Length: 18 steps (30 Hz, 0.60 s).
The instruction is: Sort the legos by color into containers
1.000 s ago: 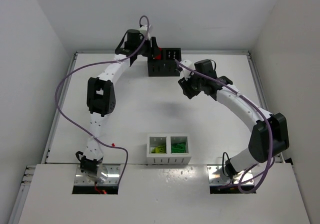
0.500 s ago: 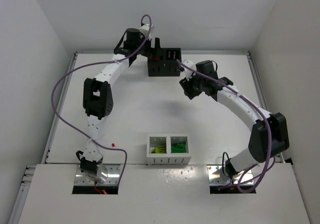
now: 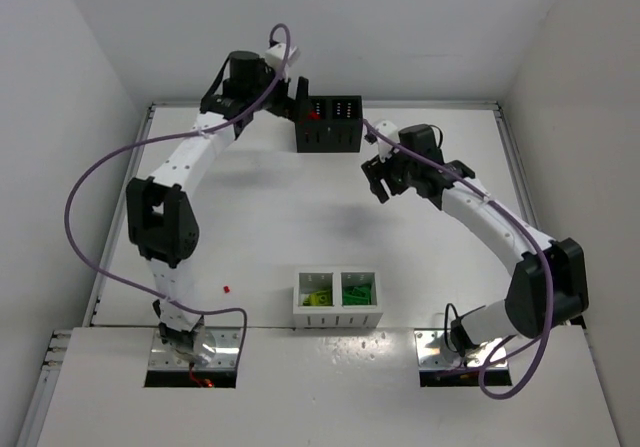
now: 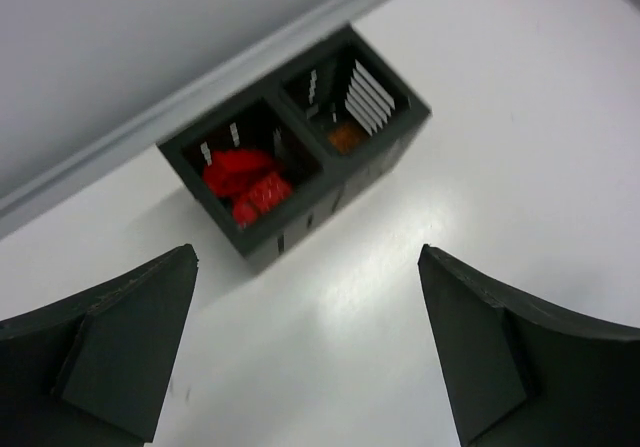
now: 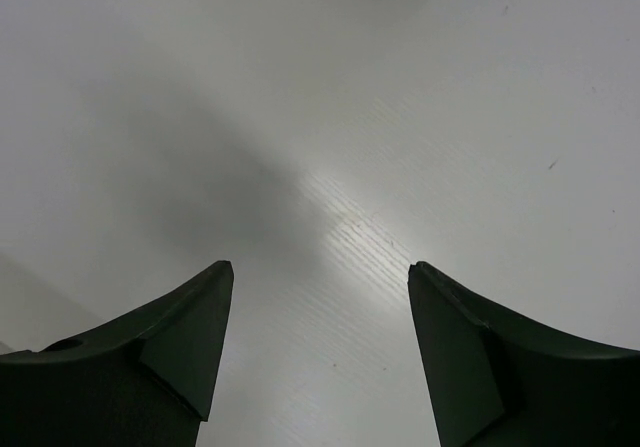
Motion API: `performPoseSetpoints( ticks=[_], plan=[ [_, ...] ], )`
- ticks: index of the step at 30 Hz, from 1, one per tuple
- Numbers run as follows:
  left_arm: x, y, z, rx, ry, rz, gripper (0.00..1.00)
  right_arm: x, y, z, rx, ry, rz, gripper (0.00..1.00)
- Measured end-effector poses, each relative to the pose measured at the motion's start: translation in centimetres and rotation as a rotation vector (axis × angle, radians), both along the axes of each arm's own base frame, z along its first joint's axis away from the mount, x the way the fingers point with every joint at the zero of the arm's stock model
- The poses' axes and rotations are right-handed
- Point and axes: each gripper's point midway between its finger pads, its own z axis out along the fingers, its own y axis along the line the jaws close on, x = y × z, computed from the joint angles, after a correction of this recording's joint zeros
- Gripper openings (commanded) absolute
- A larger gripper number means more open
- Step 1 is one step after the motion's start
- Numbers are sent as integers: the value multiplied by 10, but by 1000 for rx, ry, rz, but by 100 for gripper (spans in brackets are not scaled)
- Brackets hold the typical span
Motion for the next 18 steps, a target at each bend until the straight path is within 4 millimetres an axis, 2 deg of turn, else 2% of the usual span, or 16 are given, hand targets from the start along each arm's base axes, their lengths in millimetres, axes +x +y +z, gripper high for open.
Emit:
performPoseSetpoints(
  ticks=[7,12,18],
  plan=[
    [-84,29,-30,160,74,-133,99,-21,6,-5,25,74,72,71],
    [-134,57,-40,272,115,-179,82,-32,11,-11,40,129,111,71],
    [-198,105,-69,450,202,-160,67,-31,21,-22,54,195,145,70]
  ],
)
